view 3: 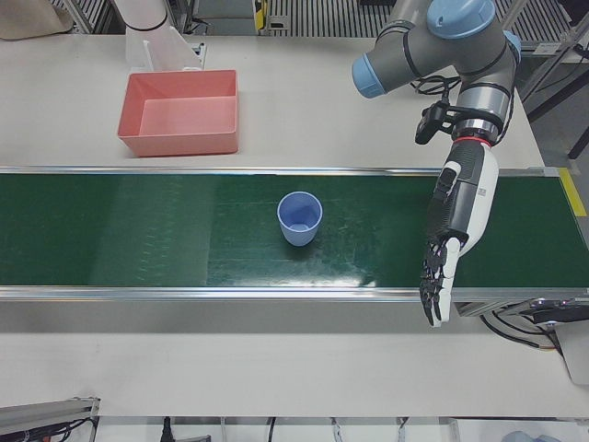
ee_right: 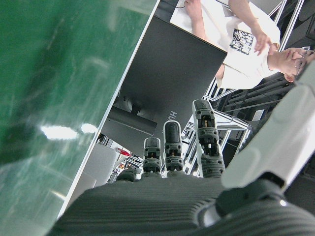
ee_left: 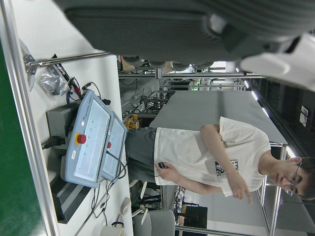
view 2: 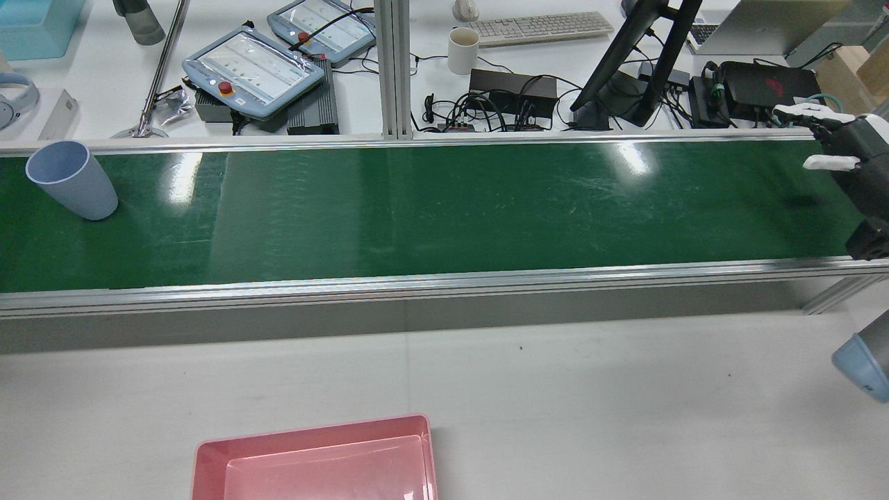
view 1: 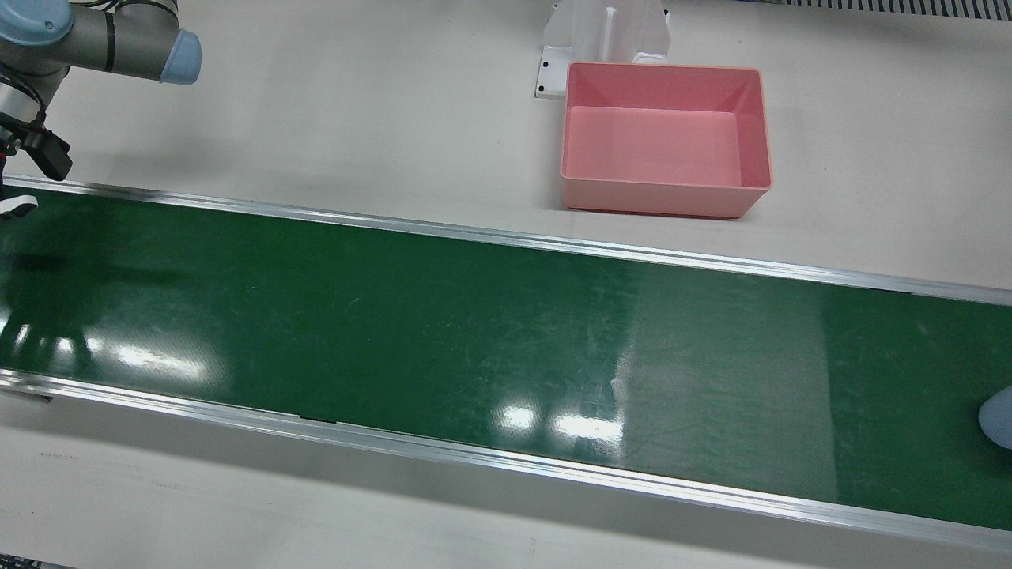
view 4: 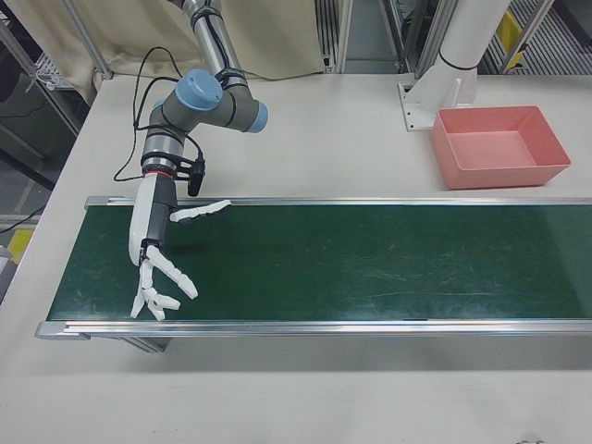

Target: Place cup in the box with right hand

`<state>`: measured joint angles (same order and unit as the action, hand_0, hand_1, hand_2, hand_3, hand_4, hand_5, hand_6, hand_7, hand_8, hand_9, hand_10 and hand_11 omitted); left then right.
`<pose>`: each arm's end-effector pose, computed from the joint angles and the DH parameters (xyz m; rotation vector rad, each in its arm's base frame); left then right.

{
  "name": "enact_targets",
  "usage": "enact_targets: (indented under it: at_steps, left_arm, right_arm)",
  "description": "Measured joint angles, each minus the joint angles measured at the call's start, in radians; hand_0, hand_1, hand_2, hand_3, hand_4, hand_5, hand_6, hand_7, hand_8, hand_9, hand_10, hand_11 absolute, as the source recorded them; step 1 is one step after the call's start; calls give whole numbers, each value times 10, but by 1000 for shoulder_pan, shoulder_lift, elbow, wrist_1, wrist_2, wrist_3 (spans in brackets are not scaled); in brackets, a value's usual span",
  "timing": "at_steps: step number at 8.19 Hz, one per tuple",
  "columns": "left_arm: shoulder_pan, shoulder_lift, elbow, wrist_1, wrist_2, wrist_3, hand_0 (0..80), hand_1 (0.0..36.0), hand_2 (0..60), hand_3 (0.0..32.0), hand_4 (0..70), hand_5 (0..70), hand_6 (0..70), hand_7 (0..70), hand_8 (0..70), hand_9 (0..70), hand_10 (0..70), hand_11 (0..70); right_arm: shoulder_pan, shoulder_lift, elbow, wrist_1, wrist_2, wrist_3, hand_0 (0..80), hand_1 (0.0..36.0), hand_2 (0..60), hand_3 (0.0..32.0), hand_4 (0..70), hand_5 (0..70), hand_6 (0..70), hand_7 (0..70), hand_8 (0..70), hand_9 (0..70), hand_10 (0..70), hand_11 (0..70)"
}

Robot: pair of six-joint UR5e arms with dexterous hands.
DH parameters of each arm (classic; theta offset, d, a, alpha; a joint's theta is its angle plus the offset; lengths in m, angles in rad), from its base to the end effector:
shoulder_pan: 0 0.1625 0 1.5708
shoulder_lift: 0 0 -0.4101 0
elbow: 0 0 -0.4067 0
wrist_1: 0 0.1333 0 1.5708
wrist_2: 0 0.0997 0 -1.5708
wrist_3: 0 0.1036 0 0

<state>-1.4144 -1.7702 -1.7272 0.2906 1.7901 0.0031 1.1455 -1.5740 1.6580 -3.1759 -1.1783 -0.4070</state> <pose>-0.0206 -0.5802 0.5157 -0.3773 2.0804 -1.9456 -0.0506 -0.5309 0.6333 0.3687 -2.0516 1.9471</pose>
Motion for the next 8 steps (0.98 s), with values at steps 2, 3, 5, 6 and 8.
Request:
enact_targets:
  at_steps: [2, 3, 5, 6, 8]
  left_arm:
    - [0, 0, 1, 0, 0, 0, 0, 0, 0, 0, 0, 0, 0, 0, 0, 0, 0, 0]
    - [0, 0, 1, -1, 0, 0, 0, 0, 0, 0, 0, 0, 0, 0, 0, 0, 0, 0]
    - [0, -1, 0, 0, 0, 0, 0, 0, 0, 0, 0, 0, 0, 0, 0, 0, 0, 0]
    - [0, -1, 0, 1, 0, 0, 0, 0, 0, 0, 0, 0, 0, 0, 0, 0, 0, 0]
    - [0, -1, 0, 1, 0, 0, 0, 0, 0, 0, 0, 0, 0, 0, 0, 0, 0, 0]
  right_arm:
    - [-2, -7, 0, -3, 9, 1, 418, 0, 0, 0, 229, 23, 85, 391, 94, 178, 11, 19]
    - [-3, -12, 0, -4, 23, 2, 418, 0, 0, 0, 239, 22, 84, 389, 91, 175, 7, 13]
    - [-7, -16, 5, -4, 38, 3, 422, 0, 0, 0, 254, 22, 86, 400, 93, 179, 8, 15]
    - [-10, -16, 8, -4, 40, 2, 422, 0, 0, 0, 258, 21, 86, 401, 92, 180, 8, 14]
    - [-14, -17, 16, -5, 40, 1, 424, 0, 0, 0, 248, 22, 86, 403, 92, 180, 5, 11]
